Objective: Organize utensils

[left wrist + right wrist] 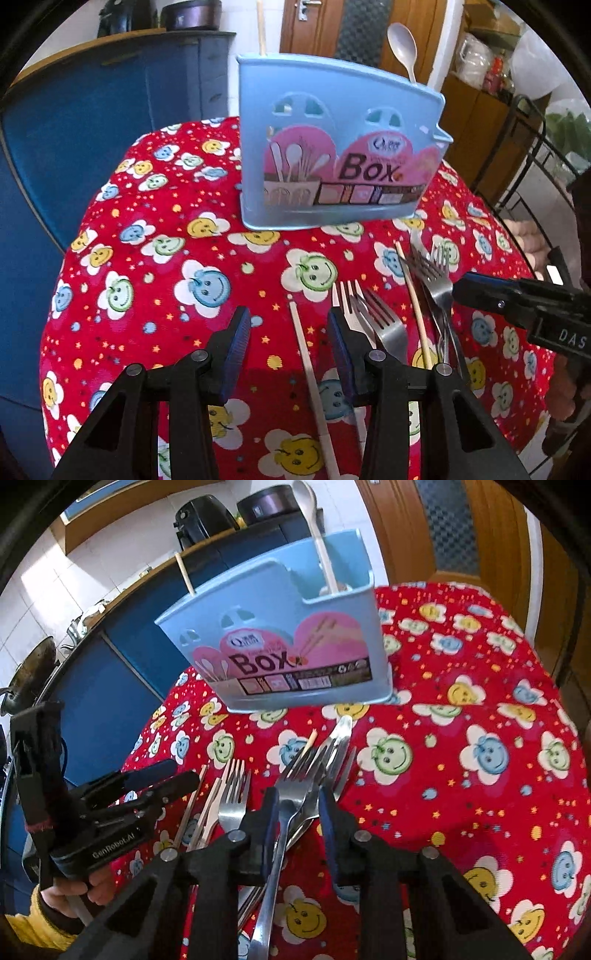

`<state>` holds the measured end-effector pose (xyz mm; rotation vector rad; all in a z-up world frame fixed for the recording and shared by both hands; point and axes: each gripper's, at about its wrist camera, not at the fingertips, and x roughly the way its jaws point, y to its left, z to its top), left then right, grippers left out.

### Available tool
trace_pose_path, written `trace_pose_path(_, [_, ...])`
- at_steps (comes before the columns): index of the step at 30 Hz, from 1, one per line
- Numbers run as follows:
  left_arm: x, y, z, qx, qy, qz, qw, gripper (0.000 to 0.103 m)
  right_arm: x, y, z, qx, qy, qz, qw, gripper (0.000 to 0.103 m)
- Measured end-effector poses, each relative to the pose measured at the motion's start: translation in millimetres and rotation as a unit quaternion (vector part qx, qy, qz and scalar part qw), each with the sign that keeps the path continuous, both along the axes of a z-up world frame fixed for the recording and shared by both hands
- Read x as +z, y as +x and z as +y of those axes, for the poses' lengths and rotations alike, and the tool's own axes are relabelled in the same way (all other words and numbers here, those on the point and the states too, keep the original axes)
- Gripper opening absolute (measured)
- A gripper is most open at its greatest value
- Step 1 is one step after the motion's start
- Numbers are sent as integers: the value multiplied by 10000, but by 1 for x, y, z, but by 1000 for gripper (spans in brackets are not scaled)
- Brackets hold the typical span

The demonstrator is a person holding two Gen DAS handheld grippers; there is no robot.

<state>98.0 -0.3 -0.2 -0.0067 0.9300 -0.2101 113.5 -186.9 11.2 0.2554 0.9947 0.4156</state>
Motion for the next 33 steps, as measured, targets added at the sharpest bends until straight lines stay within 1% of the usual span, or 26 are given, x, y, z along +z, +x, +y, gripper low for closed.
trace_pose_path(1, [-2,1,-1,-16,18,38,10000,44,-2,2,1,12,6,64,10000,26])
trace_pose_path(3, [-7,3,-2,-43,20,121,9999,39,-6,5,1,44,62,168,9998,26])
trace_pose_path(6, [-13,6,0,-41,-65,287,9996,29,-9,11,2,77,250,300,9992,26])
trace_pose_path(7, [-15,6,0,-38,-82,314,9995,25,-10,13,3,93,304,344,9989,26])
trace_pose_path(9, [-15,7,1,-89,-112,320,9994,20,-11,17,6,129,353,399,9985,26])
trace_pose_path(10, [-15,8,1,-146,-183,345,9991,14,-11,19,7,154,382,438,9982,25])
trace_pose_path(11, [-16,9,1,-193,-263,396,9987,10,-12,22,8,166,406,472,9979,25])
trace_pose_path(13, [-17,11,1,-231,-304,464,9982,10,-13,27,10,184,456,558,9972,25])
trace_pose_path(17, [-17,18,-1,-368,-200,518,9978,9,-16,43,15,220,477,716,9960,25])
trace_pose_path(19, [-16,22,-5,-476,-71,536,9974,9,-18,50,17,227,430,809,9955,21])
trace_pose_path(22, [-16,26,-5,-524,-38,584,9969,9,-20,55,18,221,403,948,9944,18])
trace_pose_path(26, [-16,28,-4,-513,-120,585,9969,9,-17,55,22,306,249,908,9951,17])
trace_pose_path(27, [-16,28,-3,-506,-135,574,9970,9,-16,54,23,336,256,910,9950,15])
trace_pose_path(29, [-15,27,-3,-477,-195,531,9973,7,-13,53,26,360,360,893,9947,14])
trace_pose_path(33, [-13,22,1,-422,-355,475,9973,4,-1,43,25,410,504,675,9956,13])
